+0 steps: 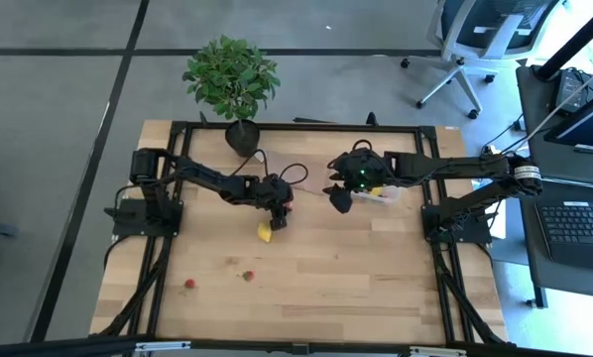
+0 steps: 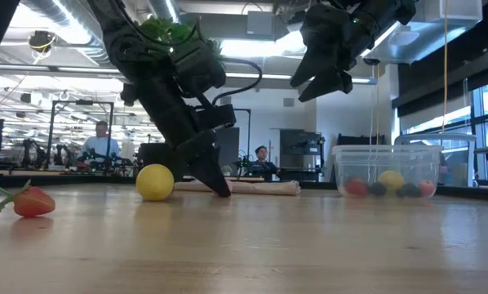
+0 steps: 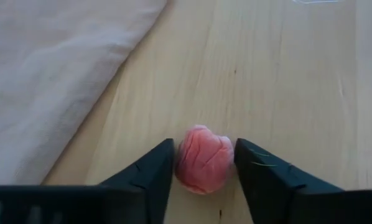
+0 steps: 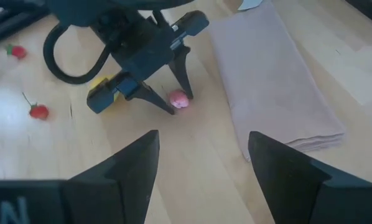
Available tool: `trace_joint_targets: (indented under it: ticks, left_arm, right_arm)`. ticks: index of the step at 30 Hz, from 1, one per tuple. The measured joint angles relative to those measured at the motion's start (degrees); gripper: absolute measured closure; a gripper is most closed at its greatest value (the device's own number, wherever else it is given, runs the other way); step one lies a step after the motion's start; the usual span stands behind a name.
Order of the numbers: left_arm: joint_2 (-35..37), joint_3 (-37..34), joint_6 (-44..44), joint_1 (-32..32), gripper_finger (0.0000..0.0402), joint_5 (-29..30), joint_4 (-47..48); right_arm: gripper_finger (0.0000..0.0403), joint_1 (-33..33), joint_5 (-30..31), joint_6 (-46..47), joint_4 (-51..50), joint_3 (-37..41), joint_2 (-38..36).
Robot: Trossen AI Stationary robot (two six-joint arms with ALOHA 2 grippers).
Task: Pick and placing Produce into tupperware
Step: Put the pink peach into the transparent container
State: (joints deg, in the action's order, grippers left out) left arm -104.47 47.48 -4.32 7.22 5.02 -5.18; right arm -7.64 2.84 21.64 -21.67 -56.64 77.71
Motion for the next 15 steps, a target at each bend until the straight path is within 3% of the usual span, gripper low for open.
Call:
trace_joint_targets:
  ticks: [9,15]
  left_arm:
    - [2.45,-0.32,1.60,-0.13,0.0341,-0.49,1.99]
    - [11.03,-0.26,6.14,0.17,0.0342,2.30,0.64]
  right_arm:
    - [0.0154,-0.04,-2.92,14.61,-0.02,0.00,0.00]
    - [0.0154,-0.05,-3.11,23.34,2.87,0.00,0.02]
